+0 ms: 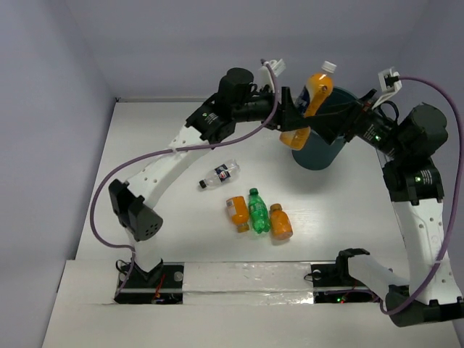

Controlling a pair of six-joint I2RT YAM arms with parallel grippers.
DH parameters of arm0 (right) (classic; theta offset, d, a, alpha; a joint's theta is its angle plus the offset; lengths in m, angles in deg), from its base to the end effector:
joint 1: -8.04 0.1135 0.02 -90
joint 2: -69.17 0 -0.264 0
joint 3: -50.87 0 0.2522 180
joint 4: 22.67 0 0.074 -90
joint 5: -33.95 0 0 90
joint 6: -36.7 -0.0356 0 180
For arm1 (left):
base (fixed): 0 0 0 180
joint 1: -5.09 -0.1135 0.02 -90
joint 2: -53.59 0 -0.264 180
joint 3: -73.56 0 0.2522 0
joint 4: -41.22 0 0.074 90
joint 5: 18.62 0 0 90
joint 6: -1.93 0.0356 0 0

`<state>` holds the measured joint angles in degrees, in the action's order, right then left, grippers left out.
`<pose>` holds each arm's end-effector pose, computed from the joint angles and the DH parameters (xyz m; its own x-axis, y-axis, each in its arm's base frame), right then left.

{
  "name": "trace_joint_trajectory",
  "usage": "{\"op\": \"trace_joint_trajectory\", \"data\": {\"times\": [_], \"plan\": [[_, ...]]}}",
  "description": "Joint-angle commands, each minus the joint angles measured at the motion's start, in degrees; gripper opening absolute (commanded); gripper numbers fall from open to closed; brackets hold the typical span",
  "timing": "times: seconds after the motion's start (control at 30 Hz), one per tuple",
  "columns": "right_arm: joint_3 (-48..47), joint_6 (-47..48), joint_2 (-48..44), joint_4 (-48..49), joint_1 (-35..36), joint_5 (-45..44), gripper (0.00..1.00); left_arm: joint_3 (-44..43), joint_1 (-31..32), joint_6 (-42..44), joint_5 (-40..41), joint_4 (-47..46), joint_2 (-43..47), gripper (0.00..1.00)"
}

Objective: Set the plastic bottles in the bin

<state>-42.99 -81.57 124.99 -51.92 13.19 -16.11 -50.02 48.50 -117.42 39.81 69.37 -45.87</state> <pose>0.1677 0.0381 0.5028 -0.1978 0.3468 -0.9168 -0.6892 0.6159 0.3817 0.2761 -0.2868 0.4696 -0.5174 -0.0854 -0.8515 0.8160 0.2503 -0.5210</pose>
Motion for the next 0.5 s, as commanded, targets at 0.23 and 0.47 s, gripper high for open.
{"op": "trace_joint_trajectory", "data": {"times": [0.23,0.47], "plan": [[-3.67,4.63,3.87,-6.40,-0.05,-10.58,1.00,-10.77,4.31,1.66,-4.73,-4.28,-4.96,0.43],[-3.75,0.85,7.29,-2.62,-0.05,-12.08,1.00,-6.46,4.83,2.36,-5.69,-6.04,-3.02,0.43]]}}
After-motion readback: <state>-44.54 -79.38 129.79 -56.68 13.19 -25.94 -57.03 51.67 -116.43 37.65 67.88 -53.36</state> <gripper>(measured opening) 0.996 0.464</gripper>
